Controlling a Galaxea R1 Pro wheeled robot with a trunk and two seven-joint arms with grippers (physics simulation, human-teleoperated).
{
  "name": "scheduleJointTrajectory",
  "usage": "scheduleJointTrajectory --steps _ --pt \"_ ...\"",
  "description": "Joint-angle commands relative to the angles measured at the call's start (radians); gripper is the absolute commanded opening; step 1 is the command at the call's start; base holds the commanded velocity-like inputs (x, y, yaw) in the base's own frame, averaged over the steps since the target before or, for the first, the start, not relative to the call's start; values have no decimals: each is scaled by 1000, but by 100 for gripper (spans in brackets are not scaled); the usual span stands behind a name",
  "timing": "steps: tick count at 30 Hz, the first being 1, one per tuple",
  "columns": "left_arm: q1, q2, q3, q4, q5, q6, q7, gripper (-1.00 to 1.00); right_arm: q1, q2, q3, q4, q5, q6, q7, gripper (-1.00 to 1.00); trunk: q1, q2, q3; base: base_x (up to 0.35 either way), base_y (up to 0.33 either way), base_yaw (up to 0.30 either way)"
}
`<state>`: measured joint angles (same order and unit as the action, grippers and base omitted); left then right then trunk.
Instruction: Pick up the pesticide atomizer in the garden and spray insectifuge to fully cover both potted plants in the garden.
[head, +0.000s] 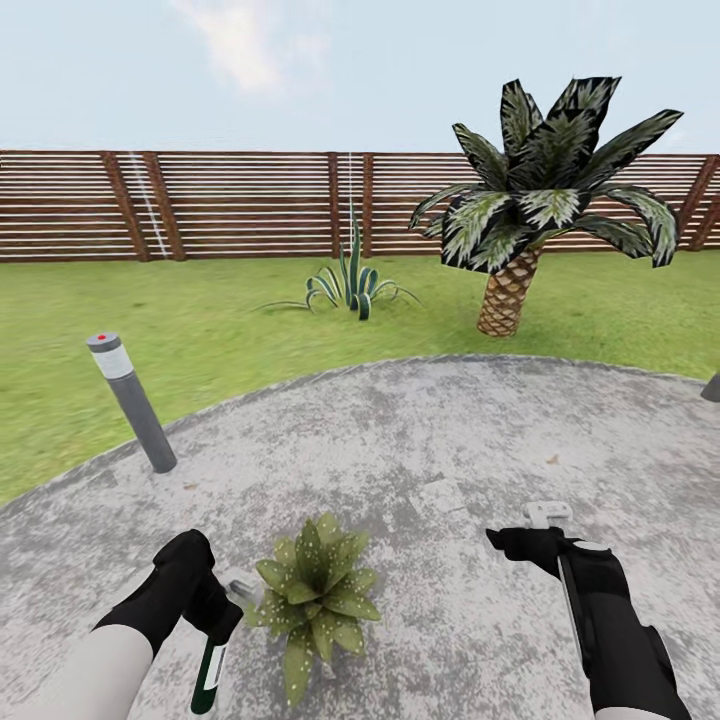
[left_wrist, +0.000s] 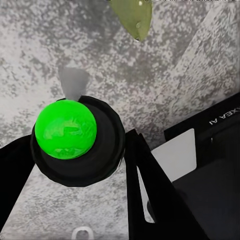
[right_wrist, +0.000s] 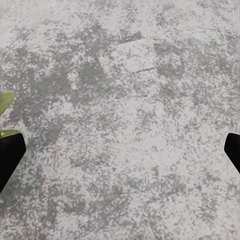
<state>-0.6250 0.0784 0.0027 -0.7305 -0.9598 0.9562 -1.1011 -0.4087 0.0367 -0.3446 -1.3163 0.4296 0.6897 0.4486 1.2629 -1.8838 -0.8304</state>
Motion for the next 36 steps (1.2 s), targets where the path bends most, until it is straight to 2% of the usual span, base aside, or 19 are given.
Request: scheduleJointTrajectory --steps 1,36 --pt "-1 0 0 -1 -8 6 -10 -100 -1 1 -2 -1 11 2 10 100 -4 7 4 0 0 0" --pt "0 -2 -1 -1 -8 6 -10 -100 -1 1 -4 -1 11 2 10 100 -138 252 169 0 0 0"
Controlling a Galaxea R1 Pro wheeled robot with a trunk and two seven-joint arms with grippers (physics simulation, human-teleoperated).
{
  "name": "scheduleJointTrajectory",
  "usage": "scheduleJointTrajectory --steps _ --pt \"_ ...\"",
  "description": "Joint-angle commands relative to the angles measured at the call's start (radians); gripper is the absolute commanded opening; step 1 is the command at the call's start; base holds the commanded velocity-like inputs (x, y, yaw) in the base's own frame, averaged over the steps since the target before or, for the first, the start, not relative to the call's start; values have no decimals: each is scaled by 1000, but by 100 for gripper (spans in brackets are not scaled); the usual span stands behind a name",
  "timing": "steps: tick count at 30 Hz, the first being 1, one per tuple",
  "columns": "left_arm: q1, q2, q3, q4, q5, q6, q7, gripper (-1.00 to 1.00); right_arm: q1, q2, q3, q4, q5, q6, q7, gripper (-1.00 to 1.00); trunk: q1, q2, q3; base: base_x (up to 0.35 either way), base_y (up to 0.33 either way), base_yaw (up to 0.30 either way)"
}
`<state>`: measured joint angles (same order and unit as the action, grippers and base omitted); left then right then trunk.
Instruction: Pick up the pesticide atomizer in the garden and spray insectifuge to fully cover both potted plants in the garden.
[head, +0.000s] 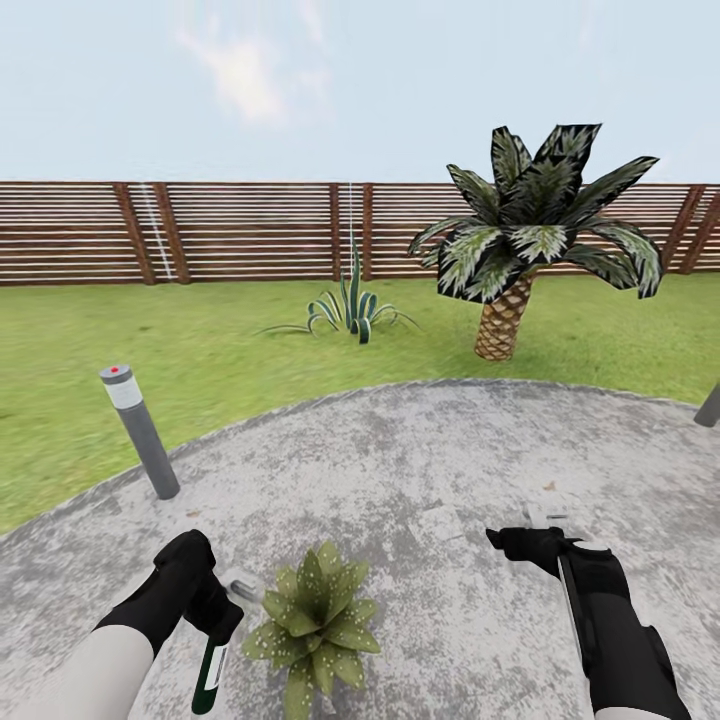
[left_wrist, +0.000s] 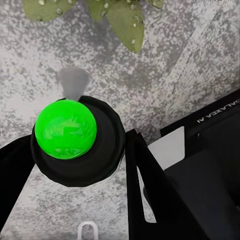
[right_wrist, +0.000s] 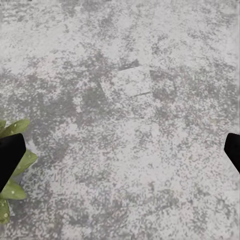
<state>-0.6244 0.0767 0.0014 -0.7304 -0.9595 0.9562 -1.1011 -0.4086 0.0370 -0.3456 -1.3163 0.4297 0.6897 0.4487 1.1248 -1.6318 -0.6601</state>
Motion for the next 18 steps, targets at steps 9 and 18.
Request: scheduleJointTrajectory --steps 9,18 --pt "-1 0 0 -1 -8 6 -10 -100 -1 1 -3 -1 11 2 10 100 -35 63 32 0 0 0" --pt "-1 0 0 -1 -8 6 -10 -100 -1 1 -4 -3 10 2 11 100 -69 126 60 0 0 0"
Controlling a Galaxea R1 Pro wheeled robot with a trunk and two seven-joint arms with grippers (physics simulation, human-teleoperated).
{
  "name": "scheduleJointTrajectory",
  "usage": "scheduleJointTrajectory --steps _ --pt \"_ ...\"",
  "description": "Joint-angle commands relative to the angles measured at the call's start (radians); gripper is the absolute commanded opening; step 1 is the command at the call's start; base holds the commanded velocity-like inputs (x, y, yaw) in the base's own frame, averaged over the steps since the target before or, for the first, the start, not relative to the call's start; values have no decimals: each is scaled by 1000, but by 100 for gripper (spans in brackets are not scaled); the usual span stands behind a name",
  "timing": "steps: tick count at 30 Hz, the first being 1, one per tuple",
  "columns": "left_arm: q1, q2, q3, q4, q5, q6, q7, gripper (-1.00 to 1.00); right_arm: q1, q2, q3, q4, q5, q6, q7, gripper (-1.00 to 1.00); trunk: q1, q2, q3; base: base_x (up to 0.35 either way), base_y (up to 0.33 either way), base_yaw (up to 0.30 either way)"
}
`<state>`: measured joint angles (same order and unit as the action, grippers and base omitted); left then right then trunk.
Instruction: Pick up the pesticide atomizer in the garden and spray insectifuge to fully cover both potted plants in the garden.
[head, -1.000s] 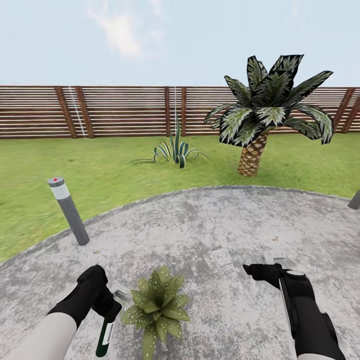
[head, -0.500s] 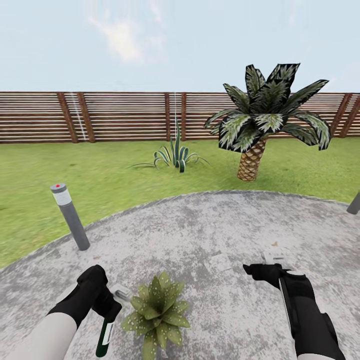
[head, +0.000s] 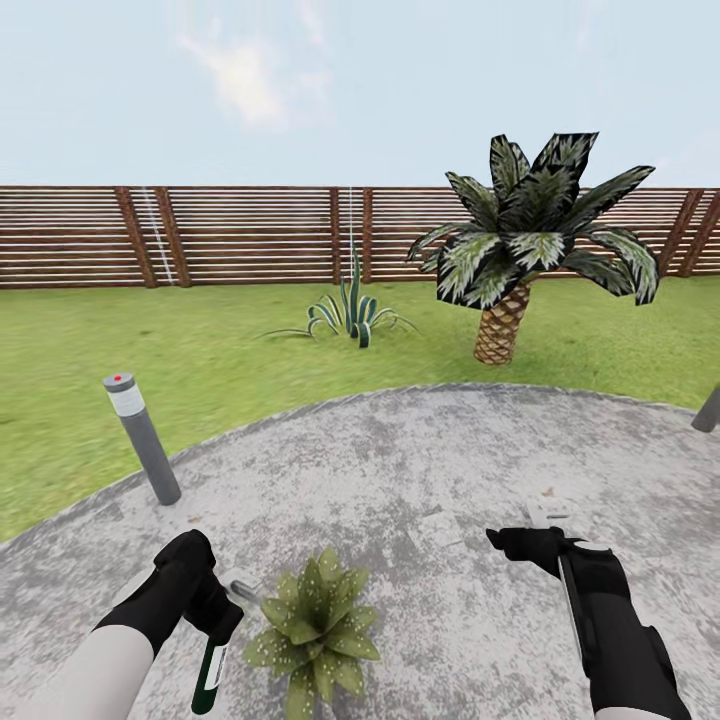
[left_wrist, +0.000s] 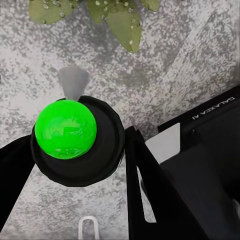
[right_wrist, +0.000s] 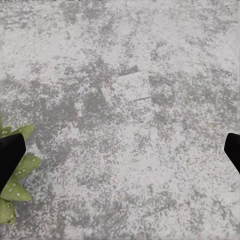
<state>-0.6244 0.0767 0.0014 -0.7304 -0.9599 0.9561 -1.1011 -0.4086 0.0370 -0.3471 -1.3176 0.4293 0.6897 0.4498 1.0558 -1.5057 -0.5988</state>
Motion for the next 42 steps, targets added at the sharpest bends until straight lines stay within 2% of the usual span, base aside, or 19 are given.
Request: scheduleJointTrajectory --steps 1,5,9,11,13,15,17,18,19,20,22,25,28,29,33,37,42 --pt "0 0 0 -1 -8 6 -10 -100 -1 1 -3 -2 11 2 10 100 -4 7 2 0 0 0" --pt "-2 0 -3 -9 -7 6 -17 -100 -1 1 4 -1 14 2 9 100 -19 35 15 0 0 0" --pt "-5 1 -3 -145 -7 6 -18 -100 -1 -2 21 -43 18 7 12 100 -23 42 18 0 0 0" --pt "-5 2 -5 -236 -8 6 -19 -100 -1 -3 57 -113 17 13 14 100 -23 42 18 0 0 0" --pt "-5 3 -22 -299 -7 6 -19 -100 -1 -4 125 -143 17 32 31 100 -23 42 18 0 0 0" --pt "-5 3 -72 -323 -7 6 -20 -100 -1 -4 171 -151 14 43 81 100 -23 42 18 0 0 0" --pt "-5 3 -142 -333 -5 6 -25 -100 -1 -5 192 -155 12 48 167 100 -23 42 18 0 0 0" --pt "-5 3 -219 -337 -4 3 -61 -100 -8 -14 202 -157 11 50 351 100 -23 42 18 0 0 0" --pt "-5 3 -237 -335 -3 -8 -97 -100 -10 -17 203 -158 11 50 449 100 -23 42 18 0 0 0" --pt "-5 3 -244 -334 -3 -29 -126 -100 -10 -21 204 -158 11 50 509 100 -23 42 18 0 0 0" --pt "-5 3 -251 -333 -3 -129 -236 -100 -12 -29 204 -159 12 50 656 100 -23 42 18 0 0 0" --pt "-5 3 -248 -333 -2 -239 -355 -100 -13 -33 204 -159 11 50 773 100 -23 42 18 0 0 0" --pt "-5 3 -236 -335 4 -337 -390 -100 -13 -34 204 -160 11 49 853 100 -23 42 18 0 0 0" --pt "-5 3 -220 -335 10 -390 -396 -100 -13 -37 204 -160 11 49 884 100 -23 42 18 0 0 0" --pt "-3 3 -135 -331 38 -569 -429 -100 -13 -80 206 -160 11 47 916 100 -23 42 18 0 0 0" --pt "-3 3 -86 -328 46 -697 -451 -100 -13 -95 210 -158 11 43 922 100 -23 42 18 0 0 0" --pt "-3 3 -83 -327 46 -728 -453 -100 -13 -94 213 -159 10 42 935 100 -23 42 18 0 0 0"
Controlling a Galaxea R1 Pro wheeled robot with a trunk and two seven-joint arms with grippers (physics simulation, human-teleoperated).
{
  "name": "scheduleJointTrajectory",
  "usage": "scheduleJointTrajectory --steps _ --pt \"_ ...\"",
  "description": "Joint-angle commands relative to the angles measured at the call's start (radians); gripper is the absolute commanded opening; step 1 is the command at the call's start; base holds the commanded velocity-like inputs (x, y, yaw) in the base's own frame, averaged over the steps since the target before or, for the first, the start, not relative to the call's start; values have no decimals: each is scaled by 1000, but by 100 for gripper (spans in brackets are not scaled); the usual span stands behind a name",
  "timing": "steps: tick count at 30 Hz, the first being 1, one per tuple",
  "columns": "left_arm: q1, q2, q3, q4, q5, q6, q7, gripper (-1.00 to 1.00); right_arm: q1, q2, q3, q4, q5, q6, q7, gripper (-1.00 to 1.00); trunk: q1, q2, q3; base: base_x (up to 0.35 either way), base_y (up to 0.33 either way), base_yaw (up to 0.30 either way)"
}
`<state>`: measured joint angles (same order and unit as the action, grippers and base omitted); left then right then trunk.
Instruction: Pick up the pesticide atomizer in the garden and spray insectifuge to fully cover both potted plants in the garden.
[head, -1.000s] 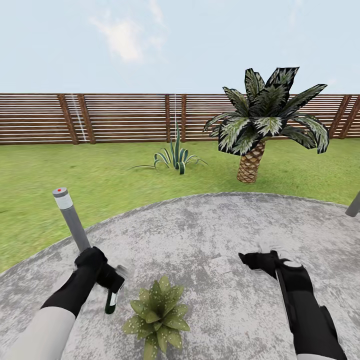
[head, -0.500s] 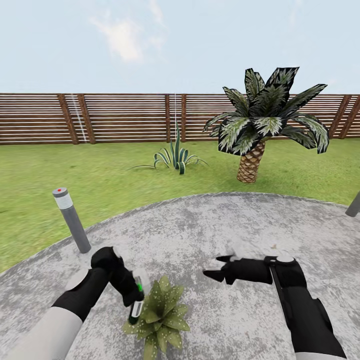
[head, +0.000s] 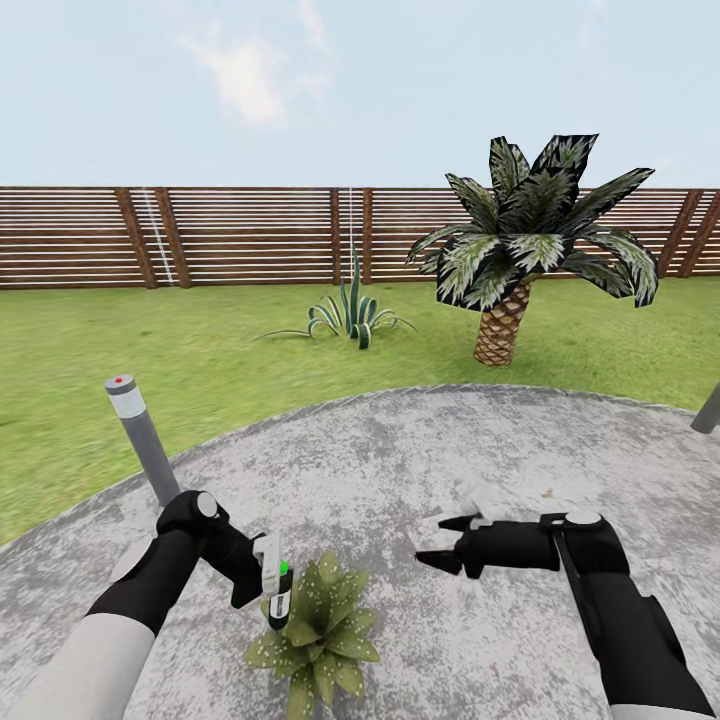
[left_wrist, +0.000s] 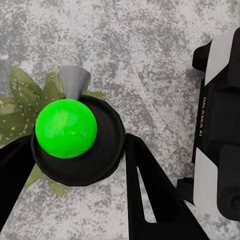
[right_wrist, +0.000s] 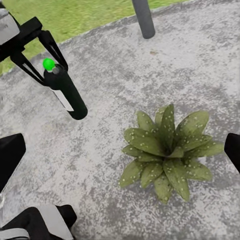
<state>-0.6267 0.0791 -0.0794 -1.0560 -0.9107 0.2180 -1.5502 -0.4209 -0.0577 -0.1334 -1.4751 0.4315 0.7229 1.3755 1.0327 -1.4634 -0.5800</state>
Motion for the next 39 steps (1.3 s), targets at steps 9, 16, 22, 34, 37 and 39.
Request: scheduleJointTrajectory --steps 9,16,22,34,37,39 --pt "-1 1 -6 43 -5 8 -3 -100 -1 5 70 -2 14 8 158 -100 0 -1 -1 0 0 0" --pt "-5 -39 -11 120 -7 20 0 -100 -1 10 77 -2 16 13 159 -100 0 -1 -1 0 0 0" --pt "-15 -93 -11 126 -8 24 0 -100 -1 10 145 -2 16 15 152 -100 0 -1 -1 0 0 0" --pt "-43 -135 -13 125 -11 29 2 -100 -1 12 201 -2 16 15 151 -100 0 -1 -1 0 0 0" --pt "-44 -136 -33 125 -11 29 2 -100 -1 12 207 -2 16 15 151 -100 0 -1 -1 0 0 0" --pt "-45 -136 -84 125 -12 29 1 -100 -1 12 209 -2 17 15 151 -100 0 -1 -1 0 0 0"
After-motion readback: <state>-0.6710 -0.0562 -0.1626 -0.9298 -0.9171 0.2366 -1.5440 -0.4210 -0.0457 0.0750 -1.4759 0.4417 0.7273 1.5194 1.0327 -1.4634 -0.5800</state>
